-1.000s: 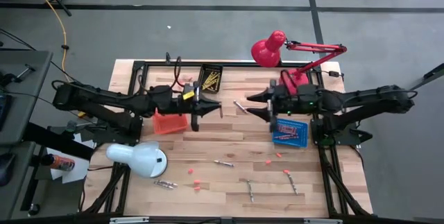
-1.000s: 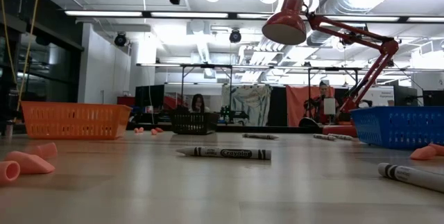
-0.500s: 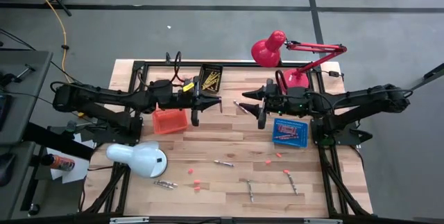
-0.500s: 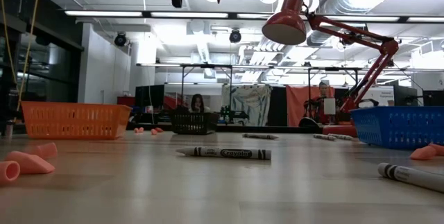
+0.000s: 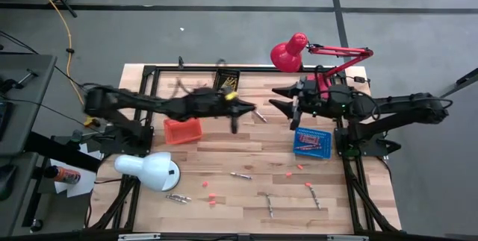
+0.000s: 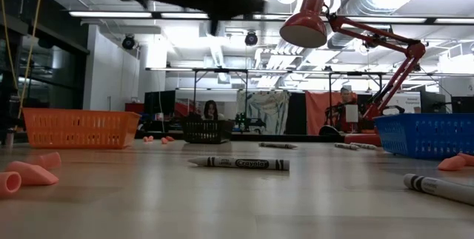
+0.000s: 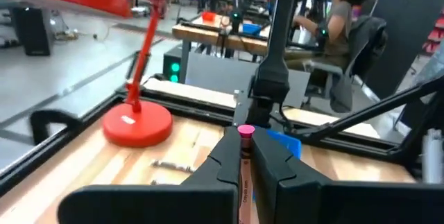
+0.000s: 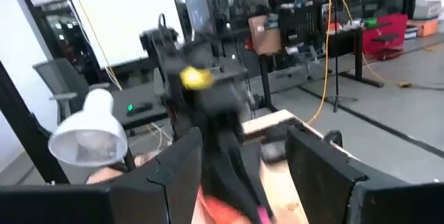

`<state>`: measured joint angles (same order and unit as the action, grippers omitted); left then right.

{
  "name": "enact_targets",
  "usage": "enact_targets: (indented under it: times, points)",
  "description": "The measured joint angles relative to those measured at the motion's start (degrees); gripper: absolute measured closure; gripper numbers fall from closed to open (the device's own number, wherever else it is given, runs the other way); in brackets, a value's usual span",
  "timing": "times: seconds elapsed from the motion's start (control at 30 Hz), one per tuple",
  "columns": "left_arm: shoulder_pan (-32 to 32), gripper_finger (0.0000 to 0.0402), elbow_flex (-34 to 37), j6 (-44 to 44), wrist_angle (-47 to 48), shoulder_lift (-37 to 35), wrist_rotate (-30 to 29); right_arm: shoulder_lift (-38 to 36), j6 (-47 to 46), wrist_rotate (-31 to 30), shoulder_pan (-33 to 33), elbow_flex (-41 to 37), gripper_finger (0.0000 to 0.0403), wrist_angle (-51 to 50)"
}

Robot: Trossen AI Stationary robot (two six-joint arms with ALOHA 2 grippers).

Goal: Sort crayons

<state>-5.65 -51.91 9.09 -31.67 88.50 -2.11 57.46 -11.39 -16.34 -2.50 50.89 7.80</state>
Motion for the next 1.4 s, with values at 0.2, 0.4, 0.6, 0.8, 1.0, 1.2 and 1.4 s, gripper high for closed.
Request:
enact_targets:
  times: [0.2, 0.4, 0.6, 0.8, 1.0, 1.2, 1.4]
  points:
    - [0.94, 0.0401, -16.85, -4.0, -5.38, 20.05, 4.73, -2.23, -0.1, 0.0, 0.0, 0.02, 0.0203, 0.18]
    - [2.01, 0.0401, -35.83, -0.47, -5.46, 36.65, 14.51, -3.24, -0.09, 0.02, 0.0, 0.02, 0.0203, 0.29]
    - [3.3, 0.04, -48.76, 1.55, -5.2, 47.01, 17.17, -3.6, -0.1, 0.0, 0.0, 0.02, 0.0203, 0.19]
    - [3.73, 0.0389, -52.2, 0.82, -4.96, 50.64, 16.51, -3.55, -0.43, 0.0, 0.0, 0.02, 0.0203, -0.12]
    - [3.53, 0.0368, -52.2, -2.78, -2.4, 50.63, 13.17, -3.55, -0.11, 0.01, 0.0, 0.02, 0.0203, -0.24]
    - [3.25, 0.0325, -52.2, -3.2, -2.56, 50.5, 13.2, -3.55, 0.47, 0.0, 0.0, 0.02, 0.0203, -0.23]
    - [2.41, 0.0278, -52.2, 0.46, -2.08, 50.06, 13.66, -3.53, 1.37, 0.0, 0.0, 0.02, 0.0203, -0.23]
